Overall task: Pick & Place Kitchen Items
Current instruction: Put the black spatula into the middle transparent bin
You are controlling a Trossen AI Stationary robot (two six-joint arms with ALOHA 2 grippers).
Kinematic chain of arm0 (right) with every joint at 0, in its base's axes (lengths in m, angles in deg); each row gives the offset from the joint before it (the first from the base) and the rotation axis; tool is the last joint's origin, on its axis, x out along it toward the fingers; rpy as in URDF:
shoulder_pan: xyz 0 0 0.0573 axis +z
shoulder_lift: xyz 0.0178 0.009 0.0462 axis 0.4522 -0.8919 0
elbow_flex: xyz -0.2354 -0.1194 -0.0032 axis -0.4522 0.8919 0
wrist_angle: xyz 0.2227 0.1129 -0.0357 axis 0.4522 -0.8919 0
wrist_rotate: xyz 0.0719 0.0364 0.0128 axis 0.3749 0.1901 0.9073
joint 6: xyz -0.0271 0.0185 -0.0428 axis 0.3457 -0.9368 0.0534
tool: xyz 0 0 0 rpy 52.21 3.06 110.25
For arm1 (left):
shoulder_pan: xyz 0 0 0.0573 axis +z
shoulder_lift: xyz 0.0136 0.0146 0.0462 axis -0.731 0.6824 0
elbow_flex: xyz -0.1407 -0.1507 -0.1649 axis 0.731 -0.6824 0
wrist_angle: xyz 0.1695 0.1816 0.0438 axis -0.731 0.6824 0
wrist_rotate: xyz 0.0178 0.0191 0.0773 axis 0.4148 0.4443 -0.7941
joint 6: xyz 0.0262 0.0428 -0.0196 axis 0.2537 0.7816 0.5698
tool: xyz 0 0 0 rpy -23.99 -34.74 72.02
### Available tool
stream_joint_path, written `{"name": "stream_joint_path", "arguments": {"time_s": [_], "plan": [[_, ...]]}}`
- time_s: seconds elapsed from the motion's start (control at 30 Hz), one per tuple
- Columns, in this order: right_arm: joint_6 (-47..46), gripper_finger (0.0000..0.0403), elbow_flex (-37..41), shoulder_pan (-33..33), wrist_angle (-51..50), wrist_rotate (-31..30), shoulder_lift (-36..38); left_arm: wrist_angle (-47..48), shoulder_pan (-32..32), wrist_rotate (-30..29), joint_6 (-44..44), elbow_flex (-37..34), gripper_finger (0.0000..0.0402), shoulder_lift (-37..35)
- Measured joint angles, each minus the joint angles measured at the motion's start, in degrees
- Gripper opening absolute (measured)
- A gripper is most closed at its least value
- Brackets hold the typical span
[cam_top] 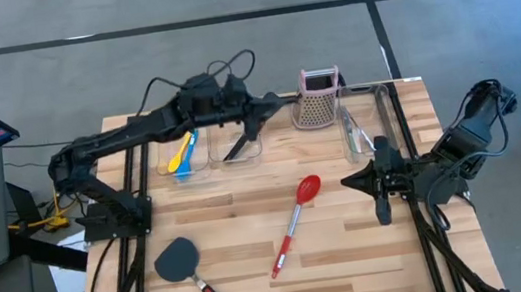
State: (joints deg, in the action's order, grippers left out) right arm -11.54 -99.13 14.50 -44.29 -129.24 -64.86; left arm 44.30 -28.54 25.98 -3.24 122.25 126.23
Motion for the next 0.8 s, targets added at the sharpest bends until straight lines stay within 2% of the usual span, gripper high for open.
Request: {"name": "stream_joint_path", "arguments": {"time_s": [0.2,0.53,0.8], "plan": [[0.0,0.0001,0.0,0.0,-0.3,0.0,0.0,2.4,6.1,0.2,-3.2,-1.6,0.0001,0.0],[0.0,0.0001,0.0,0.0,-0.7,0.0,0.0,1.6,14.5,3.3,-13.1,-13.4,0.0002,0.0],[0.5,0.0001,0.0,0.0,-1.3,0.0,0.0,-15.6,22.2,10.6,-27.4,-25.3,0.0002,0.1]]}}
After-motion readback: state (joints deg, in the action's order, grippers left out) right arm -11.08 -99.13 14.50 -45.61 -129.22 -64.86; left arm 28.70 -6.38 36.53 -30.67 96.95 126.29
